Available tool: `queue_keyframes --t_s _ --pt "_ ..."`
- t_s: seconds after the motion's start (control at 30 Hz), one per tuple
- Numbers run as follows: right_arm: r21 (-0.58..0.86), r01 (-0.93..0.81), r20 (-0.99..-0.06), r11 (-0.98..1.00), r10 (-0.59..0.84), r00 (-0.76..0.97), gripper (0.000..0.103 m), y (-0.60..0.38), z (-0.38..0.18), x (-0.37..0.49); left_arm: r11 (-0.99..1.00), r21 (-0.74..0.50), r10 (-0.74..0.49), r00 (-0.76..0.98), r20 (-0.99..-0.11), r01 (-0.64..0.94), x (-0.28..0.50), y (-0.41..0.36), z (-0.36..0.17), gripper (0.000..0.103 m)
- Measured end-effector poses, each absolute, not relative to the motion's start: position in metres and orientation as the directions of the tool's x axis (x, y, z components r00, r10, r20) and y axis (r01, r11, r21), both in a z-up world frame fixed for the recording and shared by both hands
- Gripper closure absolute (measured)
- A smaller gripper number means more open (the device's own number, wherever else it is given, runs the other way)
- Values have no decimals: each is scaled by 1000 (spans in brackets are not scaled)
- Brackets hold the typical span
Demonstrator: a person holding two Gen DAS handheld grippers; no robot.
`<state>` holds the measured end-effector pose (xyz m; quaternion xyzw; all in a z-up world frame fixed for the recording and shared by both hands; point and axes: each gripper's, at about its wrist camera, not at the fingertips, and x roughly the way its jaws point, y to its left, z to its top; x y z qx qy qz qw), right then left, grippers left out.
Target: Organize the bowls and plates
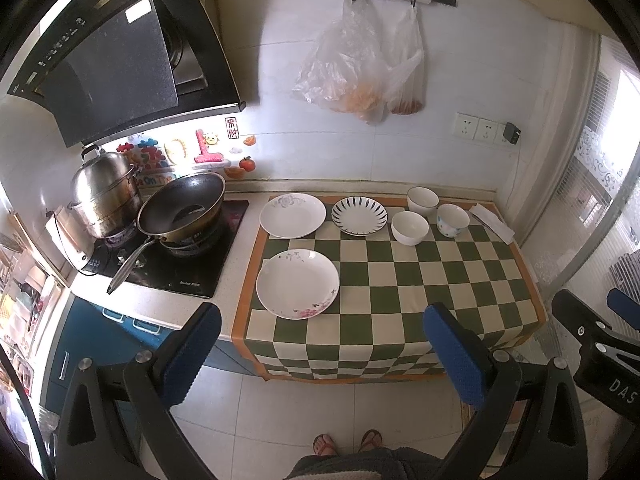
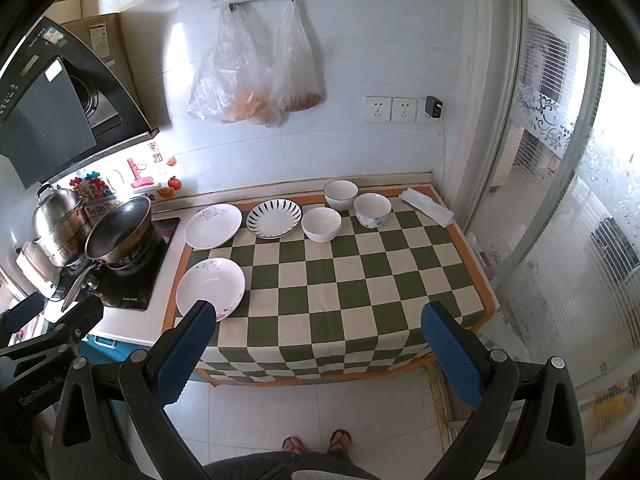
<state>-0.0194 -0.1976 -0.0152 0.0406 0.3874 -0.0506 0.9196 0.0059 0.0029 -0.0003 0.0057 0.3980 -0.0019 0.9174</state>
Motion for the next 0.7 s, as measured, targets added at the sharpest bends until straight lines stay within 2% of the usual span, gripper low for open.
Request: queue_keyframes --t_s 0.7 --pt "37 118 -718 992 -56 694 0 -200 -18 -16 1000 5 0 679 -734 5 2 0 -3 0"
